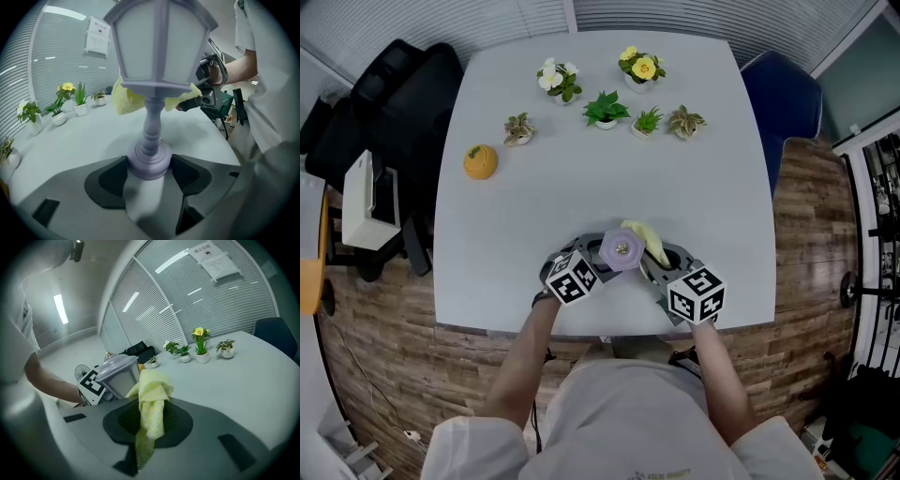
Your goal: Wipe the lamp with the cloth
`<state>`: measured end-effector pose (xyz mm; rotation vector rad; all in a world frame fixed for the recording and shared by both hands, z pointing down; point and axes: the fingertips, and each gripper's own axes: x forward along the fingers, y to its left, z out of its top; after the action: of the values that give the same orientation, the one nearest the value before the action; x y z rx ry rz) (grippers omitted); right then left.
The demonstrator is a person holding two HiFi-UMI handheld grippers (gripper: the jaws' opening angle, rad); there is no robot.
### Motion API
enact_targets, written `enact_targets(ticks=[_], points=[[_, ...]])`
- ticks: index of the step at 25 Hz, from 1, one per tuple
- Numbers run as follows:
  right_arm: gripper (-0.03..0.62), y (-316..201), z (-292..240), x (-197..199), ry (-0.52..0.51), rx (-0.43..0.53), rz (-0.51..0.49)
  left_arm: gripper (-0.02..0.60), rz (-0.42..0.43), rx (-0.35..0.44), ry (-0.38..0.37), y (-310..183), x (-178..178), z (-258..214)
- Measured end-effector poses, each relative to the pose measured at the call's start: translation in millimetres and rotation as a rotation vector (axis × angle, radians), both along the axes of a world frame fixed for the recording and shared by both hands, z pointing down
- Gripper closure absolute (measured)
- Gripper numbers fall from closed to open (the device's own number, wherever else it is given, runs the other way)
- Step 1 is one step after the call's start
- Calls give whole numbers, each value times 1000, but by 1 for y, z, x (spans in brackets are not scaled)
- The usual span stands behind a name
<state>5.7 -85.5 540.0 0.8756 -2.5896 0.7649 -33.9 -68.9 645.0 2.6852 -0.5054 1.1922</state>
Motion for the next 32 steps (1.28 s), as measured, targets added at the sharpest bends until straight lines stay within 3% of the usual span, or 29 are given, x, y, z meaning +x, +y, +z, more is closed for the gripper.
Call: enact_targets(ticks=[19, 32], points=[[554, 19, -38, 4, -20, 59, 22, 275, -7, -8, -6, 3, -1, -1], [554, 11, -13, -4, 53, 33, -9, 276, -6, -6, -4, 2, 0, -1]])
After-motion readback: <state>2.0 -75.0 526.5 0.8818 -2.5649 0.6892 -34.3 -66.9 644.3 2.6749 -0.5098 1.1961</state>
